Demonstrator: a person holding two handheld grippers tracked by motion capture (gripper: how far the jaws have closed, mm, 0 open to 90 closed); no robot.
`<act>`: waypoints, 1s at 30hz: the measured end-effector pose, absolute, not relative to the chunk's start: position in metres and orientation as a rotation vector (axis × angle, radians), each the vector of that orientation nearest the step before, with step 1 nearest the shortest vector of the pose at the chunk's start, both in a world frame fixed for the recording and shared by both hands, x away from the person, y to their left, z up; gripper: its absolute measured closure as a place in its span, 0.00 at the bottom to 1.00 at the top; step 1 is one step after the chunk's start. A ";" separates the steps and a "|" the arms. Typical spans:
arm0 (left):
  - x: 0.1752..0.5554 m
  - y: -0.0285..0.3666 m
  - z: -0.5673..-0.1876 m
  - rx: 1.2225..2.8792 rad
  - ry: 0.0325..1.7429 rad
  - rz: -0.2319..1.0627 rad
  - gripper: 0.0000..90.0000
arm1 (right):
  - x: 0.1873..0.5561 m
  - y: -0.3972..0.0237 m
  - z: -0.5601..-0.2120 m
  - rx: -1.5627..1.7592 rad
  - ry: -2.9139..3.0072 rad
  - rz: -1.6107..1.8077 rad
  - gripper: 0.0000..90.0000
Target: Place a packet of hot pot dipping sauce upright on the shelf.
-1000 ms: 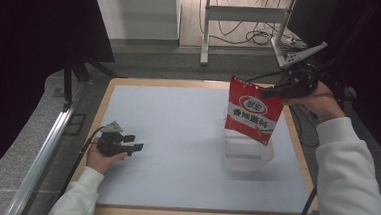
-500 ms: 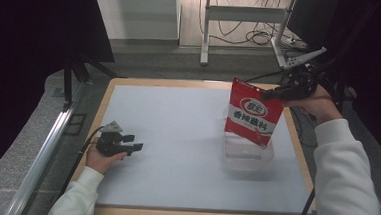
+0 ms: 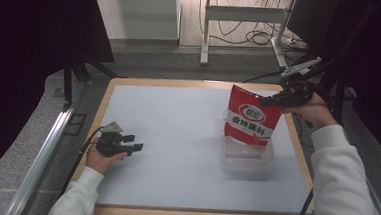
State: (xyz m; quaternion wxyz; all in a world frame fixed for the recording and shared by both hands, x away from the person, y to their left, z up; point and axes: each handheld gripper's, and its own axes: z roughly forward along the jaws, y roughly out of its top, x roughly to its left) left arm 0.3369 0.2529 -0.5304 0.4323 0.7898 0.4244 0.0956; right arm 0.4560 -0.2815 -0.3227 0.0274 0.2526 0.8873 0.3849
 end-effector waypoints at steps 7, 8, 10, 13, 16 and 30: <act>0.337 0.253 -0.529 1.963 1.053 0.243 0.45 | 0.447 -0.276 -0.320 0.785 2.655 1.226 0.80; 0.337 0.253 -0.529 1.962 1.053 0.242 0.45 | 0.445 -0.273 -0.317 0.773 2.641 1.231 0.76; 0.337 0.253 -0.529 1.961 1.053 0.242 0.45 | 0.443 -0.270 -0.315 0.765 2.631 1.230 0.71; 0.336 0.253 -0.528 1.956 1.050 0.241 0.45 | 0.434 -0.256 -0.310 0.758 2.588 1.234 0.60; 0.335 0.253 -0.527 1.955 1.049 0.241 0.45 | 0.430 -0.251 -0.308 0.767 2.563 1.250 0.57; 0.331 0.251 -0.523 1.953 1.030 0.242 0.44 | 0.386 -0.191 -0.303 0.706 2.474 1.386 0.47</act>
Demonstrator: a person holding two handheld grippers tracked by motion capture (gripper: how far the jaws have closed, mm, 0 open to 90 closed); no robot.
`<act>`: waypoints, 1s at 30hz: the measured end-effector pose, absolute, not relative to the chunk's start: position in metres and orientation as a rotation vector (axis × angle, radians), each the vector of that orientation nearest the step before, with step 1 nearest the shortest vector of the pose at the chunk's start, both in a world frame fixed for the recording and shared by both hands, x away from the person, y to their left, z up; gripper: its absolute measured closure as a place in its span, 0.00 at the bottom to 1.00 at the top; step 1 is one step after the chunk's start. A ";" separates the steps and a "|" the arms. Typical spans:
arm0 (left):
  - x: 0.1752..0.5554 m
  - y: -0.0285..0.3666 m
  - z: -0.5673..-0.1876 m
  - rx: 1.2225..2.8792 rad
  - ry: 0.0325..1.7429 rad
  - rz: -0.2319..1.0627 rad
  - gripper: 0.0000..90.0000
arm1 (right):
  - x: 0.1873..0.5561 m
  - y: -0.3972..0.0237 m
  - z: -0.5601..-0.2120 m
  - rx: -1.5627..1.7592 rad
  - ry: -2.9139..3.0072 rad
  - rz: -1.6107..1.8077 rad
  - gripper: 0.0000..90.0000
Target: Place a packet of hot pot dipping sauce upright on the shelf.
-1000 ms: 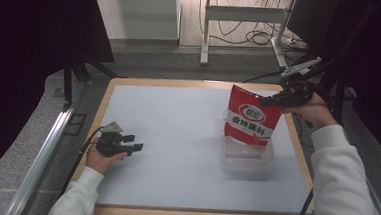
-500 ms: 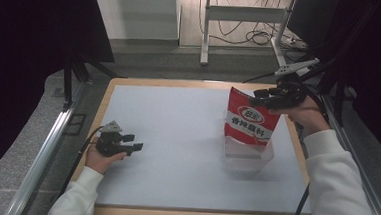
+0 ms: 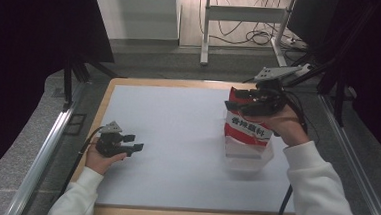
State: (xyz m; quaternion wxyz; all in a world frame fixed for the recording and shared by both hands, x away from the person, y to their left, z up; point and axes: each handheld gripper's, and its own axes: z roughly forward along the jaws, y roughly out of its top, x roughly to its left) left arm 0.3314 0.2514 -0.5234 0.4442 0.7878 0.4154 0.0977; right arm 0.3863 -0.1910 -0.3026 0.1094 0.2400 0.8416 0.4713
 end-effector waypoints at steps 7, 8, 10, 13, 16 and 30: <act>0.326 0.248 -0.522 1.966 1.011 0.260 0.42 | 0.366 -0.156 -0.329 0.654 2.516 1.447 0.43; 0.325 0.248 -0.521 1.969 1.003 0.265 0.42 | 0.364 -0.151 -0.334 0.654 2.524 1.451 0.42; 0.324 0.247 -0.520 1.966 1.001 0.274 0.39 | 0.360 -0.144 -0.345 0.660 2.534 1.458 0.41; 0.321 0.247 -0.519 1.959 0.993 0.278 0.36 | 0.356 -0.135 -0.363 0.661 2.554 1.462 0.40; 0.318 0.247 -0.518 1.961 0.988 0.287 0.35 | 0.355 -0.128 -0.379 0.666 2.579 1.453 0.40; 0.314 0.249 -0.518 1.955 0.986 0.297 0.31 | 0.348 -0.117 -0.413 0.710 2.599 1.412 0.37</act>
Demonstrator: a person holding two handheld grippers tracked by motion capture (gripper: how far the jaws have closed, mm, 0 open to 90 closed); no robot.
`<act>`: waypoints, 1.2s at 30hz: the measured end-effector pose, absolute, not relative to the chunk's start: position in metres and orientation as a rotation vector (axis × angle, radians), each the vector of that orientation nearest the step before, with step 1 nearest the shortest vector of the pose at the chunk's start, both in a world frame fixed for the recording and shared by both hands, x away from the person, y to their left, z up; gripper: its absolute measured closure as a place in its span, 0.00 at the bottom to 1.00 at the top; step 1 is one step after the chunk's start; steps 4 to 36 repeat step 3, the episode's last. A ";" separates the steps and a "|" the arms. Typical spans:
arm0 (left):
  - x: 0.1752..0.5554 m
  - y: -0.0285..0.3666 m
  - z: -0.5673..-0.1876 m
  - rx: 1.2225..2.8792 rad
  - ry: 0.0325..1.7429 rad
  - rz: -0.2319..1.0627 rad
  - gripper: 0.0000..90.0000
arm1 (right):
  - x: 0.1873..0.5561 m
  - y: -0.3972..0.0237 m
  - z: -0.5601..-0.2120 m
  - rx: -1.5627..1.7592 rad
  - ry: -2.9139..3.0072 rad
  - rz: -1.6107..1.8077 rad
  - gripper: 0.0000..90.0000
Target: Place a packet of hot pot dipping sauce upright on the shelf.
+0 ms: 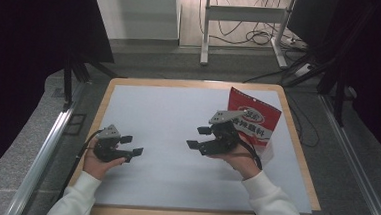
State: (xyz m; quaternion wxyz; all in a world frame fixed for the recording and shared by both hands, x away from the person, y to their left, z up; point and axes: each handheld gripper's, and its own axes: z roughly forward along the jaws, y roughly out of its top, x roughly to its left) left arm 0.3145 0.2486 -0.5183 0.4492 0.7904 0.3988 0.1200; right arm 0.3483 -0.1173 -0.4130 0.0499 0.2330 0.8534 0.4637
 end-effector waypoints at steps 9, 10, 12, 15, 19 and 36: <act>0.314 0.249 -0.519 1.956 0.985 0.301 0.30 | 0.348 -0.116 -0.416 0.709 2.596 1.409 0.36; 0.314 0.249 -0.519 1.956 0.985 0.301 0.30 | 0.348 -0.116 -0.416 0.709 2.596 1.409 0.36; 0.314 0.249 -0.519 1.956 0.985 0.301 0.30 | 0.348 -0.116 -0.416 0.709 2.596 1.409 0.36; 0.314 0.249 -0.519 1.956 0.985 0.301 0.30 | 0.348 -0.116 -0.416 0.709 2.596 1.409 0.36; 0.314 0.249 -0.519 1.956 0.985 0.301 0.30 | 0.348 -0.116 -0.416 0.709 2.596 1.409 0.36; 0.314 0.249 -0.519 1.956 0.985 0.301 0.30 | 0.348 -0.116 -0.416 0.709 2.596 1.409 0.36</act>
